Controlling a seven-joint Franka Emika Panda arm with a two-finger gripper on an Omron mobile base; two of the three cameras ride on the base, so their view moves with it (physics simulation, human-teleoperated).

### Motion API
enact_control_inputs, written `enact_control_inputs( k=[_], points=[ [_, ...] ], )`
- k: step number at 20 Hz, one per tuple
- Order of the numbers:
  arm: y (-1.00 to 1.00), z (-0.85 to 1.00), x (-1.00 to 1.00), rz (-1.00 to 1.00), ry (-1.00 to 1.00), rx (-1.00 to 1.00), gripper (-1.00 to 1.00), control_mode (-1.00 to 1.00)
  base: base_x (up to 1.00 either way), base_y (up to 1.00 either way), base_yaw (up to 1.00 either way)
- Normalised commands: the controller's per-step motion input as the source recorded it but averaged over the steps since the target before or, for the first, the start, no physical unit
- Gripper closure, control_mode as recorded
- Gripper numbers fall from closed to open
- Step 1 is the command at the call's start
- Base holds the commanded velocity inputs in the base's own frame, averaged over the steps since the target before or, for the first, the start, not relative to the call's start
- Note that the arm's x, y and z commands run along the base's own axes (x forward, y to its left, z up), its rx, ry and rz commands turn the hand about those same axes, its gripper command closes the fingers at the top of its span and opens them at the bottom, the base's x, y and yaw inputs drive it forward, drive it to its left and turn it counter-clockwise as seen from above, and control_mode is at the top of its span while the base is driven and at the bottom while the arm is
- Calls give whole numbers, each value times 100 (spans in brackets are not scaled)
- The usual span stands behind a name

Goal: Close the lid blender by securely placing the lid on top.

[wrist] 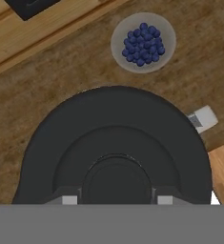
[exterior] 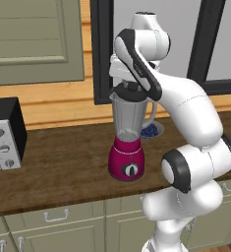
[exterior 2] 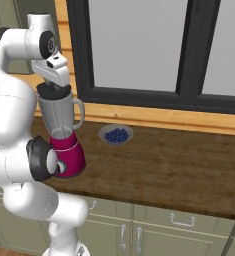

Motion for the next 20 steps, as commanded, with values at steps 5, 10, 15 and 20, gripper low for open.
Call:
enact_control_inputs(
  k=[5, 10, 15, 20],
  points=[
    [22, 0, 21, 2, 0, 0, 100, -100, 0, 0, 0],
    [4, -19, 6, 4, 0, 0, 100, -100, 0, 0, 0],
    [-11, -24, -7, 5, 0, 0, 100, -100, 0, 0, 0],
    [-17, -14, -5, 4, 0, 0, 100, -100, 0, 0, 0]
  ],
)
